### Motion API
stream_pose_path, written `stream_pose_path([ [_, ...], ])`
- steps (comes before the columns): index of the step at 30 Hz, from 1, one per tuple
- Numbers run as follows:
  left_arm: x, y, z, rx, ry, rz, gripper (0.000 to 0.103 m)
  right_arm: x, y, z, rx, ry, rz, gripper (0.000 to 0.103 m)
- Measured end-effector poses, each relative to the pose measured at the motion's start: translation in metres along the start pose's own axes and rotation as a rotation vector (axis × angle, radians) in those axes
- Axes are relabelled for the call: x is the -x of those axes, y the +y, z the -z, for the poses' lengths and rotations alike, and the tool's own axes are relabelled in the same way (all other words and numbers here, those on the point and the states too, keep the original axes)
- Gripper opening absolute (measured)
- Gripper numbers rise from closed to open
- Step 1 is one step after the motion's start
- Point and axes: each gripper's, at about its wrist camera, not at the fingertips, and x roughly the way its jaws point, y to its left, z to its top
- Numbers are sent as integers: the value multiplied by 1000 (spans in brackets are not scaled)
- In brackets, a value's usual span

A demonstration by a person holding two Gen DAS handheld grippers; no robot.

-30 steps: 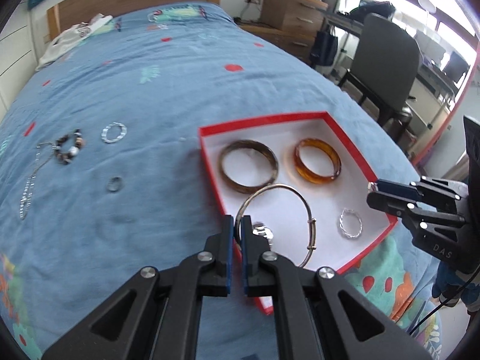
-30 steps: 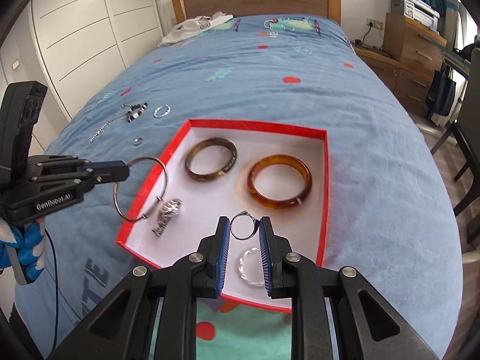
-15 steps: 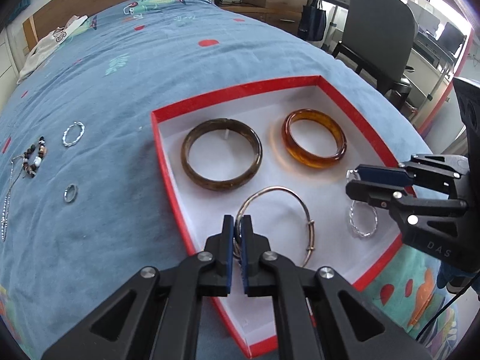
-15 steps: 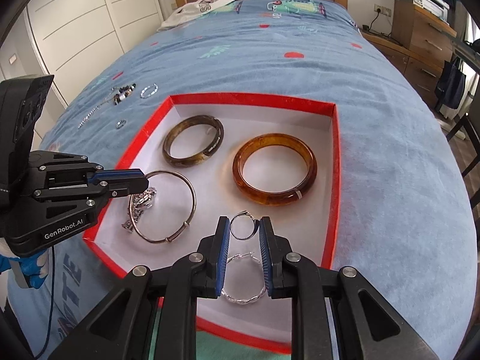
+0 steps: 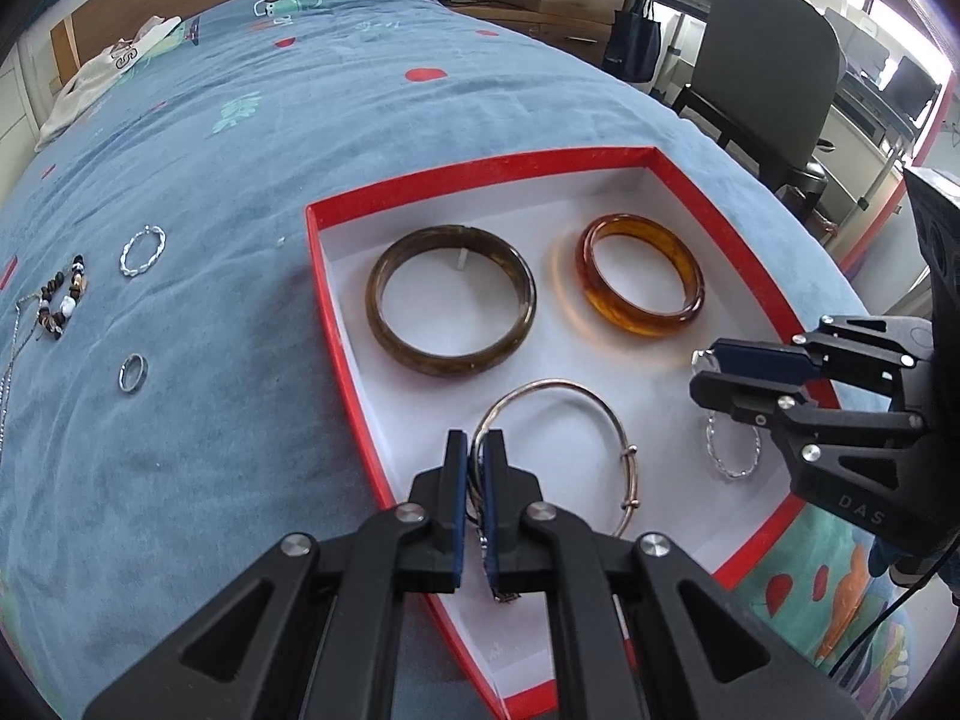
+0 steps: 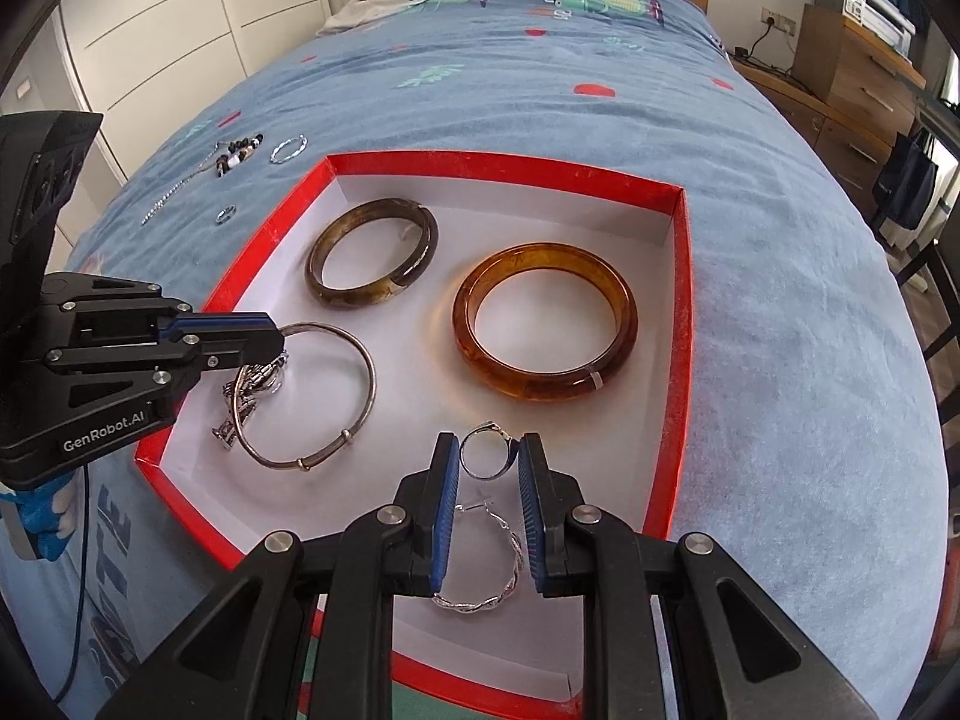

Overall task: Organize jewelry
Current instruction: 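Carry the silver bangle and ring over the red box and lower them, then open the left gripper to drop the bangle while the right drops the ring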

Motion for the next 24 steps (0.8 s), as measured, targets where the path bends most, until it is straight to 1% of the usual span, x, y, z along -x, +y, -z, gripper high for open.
stream_pose_path([
  [5, 2, 2, 1, 12, 10, 13, 6, -1, 2, -1, -10, 10, 10, 22],
  [8, 3, 3, 1, 21, 18, 14, 6, -1, 4, -1, -11, 17, 17, 30],
  [12, 8, 4, 5, 38, 20, 28, 7, 4, 5, 0, -28, 19, 24, 32],
  [15, 18, 4, 9, 40, 6, 33, 10, 16, 7, 2, -32, 5, 32, 32],
  [17, 28, 4, 10, 45, -12, 38, 16, 24, 8, 3, -32, -5, 39, 32],
  [19, 40, 2, 13, 44, -32, 30, 19, 36, 9, 4, -38, -22, 41, 33],
  [24, 71, -1, 22, 32, -80, 4, 21, 62, 16, 9, -57, -57, 45, 33],
])
